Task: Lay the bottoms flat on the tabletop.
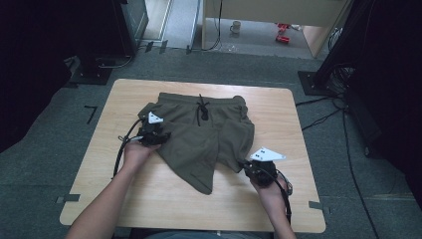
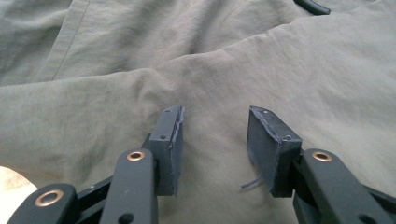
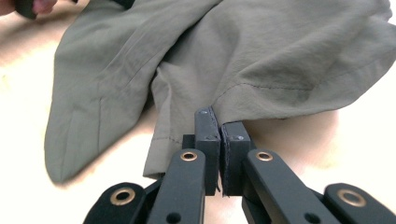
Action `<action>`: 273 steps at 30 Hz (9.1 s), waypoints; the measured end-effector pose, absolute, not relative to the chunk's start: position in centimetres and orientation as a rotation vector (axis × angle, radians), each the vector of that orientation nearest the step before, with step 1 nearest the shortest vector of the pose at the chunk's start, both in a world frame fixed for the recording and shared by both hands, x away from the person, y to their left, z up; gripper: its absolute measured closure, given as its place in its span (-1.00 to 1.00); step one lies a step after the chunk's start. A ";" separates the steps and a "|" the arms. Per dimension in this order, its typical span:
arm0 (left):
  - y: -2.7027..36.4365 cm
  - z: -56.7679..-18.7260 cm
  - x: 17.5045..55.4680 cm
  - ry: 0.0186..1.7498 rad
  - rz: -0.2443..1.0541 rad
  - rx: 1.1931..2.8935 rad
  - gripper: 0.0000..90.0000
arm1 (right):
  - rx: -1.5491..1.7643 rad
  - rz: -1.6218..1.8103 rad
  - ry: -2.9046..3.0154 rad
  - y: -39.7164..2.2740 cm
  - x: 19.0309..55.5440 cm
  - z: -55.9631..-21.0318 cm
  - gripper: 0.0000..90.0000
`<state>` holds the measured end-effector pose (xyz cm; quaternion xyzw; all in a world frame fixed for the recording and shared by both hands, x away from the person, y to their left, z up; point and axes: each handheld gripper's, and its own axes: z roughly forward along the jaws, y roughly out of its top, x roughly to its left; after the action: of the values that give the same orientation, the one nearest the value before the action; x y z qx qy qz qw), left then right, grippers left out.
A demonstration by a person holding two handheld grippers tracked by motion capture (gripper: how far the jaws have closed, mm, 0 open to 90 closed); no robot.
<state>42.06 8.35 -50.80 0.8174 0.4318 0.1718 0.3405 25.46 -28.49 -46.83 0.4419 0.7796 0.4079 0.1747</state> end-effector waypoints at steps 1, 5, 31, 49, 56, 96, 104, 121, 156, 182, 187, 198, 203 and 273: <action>8.3 -50.9 42.2 1.122 0.449 2.114 0.24 | 1.255 1.154 2.210 -28.5 25.2 -47.0 0.95; 8.4 -51.1 42.6 1.130 0.433 2.077 0.25 | 1.287 1.150 2.219 -28.5 23.9 -47.8 0.95; 8.2 -50.8 44.2 1.109 0.435 2.042 0.18 | 1.229 1.209 2.249 -27.3 21.3 -49.0 0.48; 6.2 -47.2 41.2 0.973 0.389 2.045 0.11 | 1.225 1.253 2.142 -29.9 23.8 -43.8 0.22; 4.6 -46.6 39.9 0.918 0.350 2.053 0.08 | 1.283 1.205 2.164 -30.8 26.5 -45.1 0.20; -2.1 -47.7 33.6 0.702 0.244 2.106 0.03 | 1.270 1.127 2.314 -27.7 33.2 -51.6 0.67; -2.5 -48.0 34.0 0.728 0.236 2.106 0.04 | 1.224 1.148 2.332 -25.8 32.7 -51.8 0.63; -1.6 -48.1 35.2 0.822 0.193 2.111 0.90 | 1.187 1.184 2.321 -24.6 32.0 -52.1 0.59; 14.0 -44.0 35.7 1.197 0.337 1.810 0.93 | 1.206 1.155 2.338 -25.6 32.8 -51.9 0.61; 19.6 -46.4 32.0 1.356 0.343 1.871 0.93 | 1.306 1.073 2.192 -29.4 34.6 -52.0 0.61; 19.5 -46.4 30.7 1.339 0.328 1.890 0.92 | 1.326 1.032 2.193 -29.8 35.1 -51.7 0.52; 19.4 -45.8 27.8 1.295 0.310 1.871 0.73 | 1.367 1.043 2.173 -30.2 35.5 -51.7 0.48; 19.5 -44.7 27.9 1.252 0.350 1.824 0.65 | 1.353 1.125 2.150 -30.2 35.1 -50.7 0.43; 5.5 -51.3 42.6 1.019 0.376 2.108 0.53 | 1.393 1.001 2.332 -33.0 28.7 -50.3 0.97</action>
<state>42.62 5.51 -51.25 0.8238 0.3981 0.1470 0.3758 28.73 -33.04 -50.31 0.4774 0.7995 0.3433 0.1230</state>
